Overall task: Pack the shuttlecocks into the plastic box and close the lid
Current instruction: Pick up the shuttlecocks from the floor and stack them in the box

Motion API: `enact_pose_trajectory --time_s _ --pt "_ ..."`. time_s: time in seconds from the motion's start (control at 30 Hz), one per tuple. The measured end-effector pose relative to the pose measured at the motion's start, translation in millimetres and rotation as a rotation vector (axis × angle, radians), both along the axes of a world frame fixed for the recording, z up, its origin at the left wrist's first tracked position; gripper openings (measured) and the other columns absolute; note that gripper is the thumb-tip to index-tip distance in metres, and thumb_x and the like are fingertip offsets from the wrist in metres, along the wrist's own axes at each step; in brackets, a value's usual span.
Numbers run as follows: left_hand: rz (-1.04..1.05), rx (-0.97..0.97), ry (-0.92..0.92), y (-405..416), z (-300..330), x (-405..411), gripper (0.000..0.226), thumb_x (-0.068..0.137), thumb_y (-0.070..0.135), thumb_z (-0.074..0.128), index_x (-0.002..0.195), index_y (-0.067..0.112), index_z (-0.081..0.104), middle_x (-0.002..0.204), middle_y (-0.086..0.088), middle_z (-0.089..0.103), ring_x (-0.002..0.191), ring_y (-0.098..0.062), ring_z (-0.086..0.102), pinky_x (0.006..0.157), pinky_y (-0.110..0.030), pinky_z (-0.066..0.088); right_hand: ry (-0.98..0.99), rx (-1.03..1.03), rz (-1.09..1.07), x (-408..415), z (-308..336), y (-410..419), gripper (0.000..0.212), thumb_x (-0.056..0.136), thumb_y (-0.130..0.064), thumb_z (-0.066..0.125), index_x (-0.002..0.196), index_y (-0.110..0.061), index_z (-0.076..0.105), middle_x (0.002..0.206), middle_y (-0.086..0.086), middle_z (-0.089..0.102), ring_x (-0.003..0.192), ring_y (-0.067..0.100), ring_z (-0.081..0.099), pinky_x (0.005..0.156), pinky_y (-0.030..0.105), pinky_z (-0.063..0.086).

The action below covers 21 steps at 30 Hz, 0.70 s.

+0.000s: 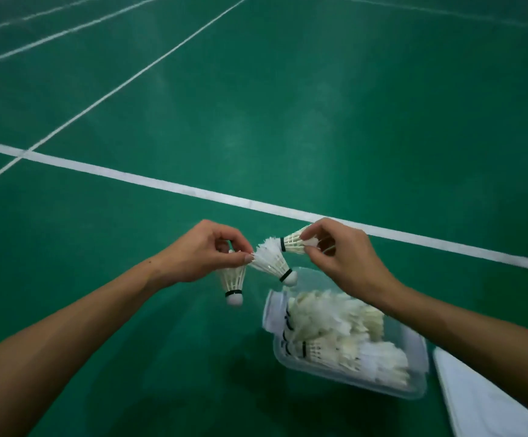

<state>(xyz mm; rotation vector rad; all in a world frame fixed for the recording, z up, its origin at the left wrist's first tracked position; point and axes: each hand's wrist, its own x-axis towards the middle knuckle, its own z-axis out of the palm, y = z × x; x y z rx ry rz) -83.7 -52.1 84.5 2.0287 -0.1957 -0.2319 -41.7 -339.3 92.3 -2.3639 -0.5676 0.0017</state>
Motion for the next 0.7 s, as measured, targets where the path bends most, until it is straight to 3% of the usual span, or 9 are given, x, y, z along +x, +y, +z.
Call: enact_pose_trajectory --time_s 0.07,0.13,0.27,0.47,0.57,0.7 --pt "-0.041 -0.007 0.002 -32 6 -5 0.007 0.086 0.029 0.083 0.088 0.023 0.081 0.062 0.000 0.058 0.062 -0.018 0.040 0.061 -0.035 0.028 0.017 0.026 -0.081 -20 6 -43 0.015 0.092 -0.016 0.076 0.106 -0.022 0.072 0.090 -0.010 0.071 0.079 0.009 0.070 0.078 0.037 0.061" --pt "-0.077 -0.022 0.005 -59 6 -13 0.004 0.087 0.023 0.083 0.087 0.020 0.081 0.058 0.010 0.059 0.061 -0.018 0.039 0.059 -0.034 0.027 0.048 0.040 -0.161 -42 5 -80 0.018 0.091 -0.016 0.078 0.107 -0.022 0.072 0.090 -0.013 0.069 0.079 0.007 0.069 0.077 0.030 0.061" --pt "-0.114 0.015 0.021 -88 -4 -23 0.005 0.089 0.017 0.081 0.086 0.021 0.080 0.057 0.015 0.061 0.061 -0.018 0.038 0.060 -0.035 0.028 0.108 0.042 -0.258 -77 -14 -131 0.022 0.090 -0.015 0.080 0.108 -0.023 0.072 0.091 -0.014 0.067 0.082 0.004 0.067 0.074 0.017 0.057" --pt "-0.131 0.108 0.064 -93 -20 -9 0.003 0.089 0.019 0.081 0.087 0.020 0.080 0.053 0.014 0.055 0.057 -0.012 0.036 0.054 -0.028 0.026 0.142 -0.017 -0.249 -96 -56 -149 0.023 0.089 -0.018 0.079 0.108 -0.028 0.072 0.087 -0.021 0.066 0.081 0.003 0.068 0.076 0.031 0.060" --pt "-0.125 0.159 0.065 -88 -23 -3 0.002 0.088 0.022 0.082 0.086 0.022 0.080 0.052 0.012 0.054 0.055 -0.010 0.036 0.050 -0.024 0.027 0.134 -0.037 -0.204 -96 -68 -139 0.023 0.091 -0.021 0.078 0.112 -0.029 0.071 0.091 -0.028 0.065 0.086 -0.002 0.068 0.078 0.026 0.059" --pt "-0.118 0.162 0.059 -82 -28 -5 0.003 0.087 0.023 0.083 0.086 0.024 0.081 0.053 0.011 0.055 0.055 -0.009 0.039 0.051 -0.026 0.029 0.120 -0.079 -0.136 -90 -81 -125 0.023 0.093 -0.023 0.076 0.115 -0.029 0.070 0.095 -0.025 0.068 0.082 -0.005 0.067 0.077 0.026 0.059"
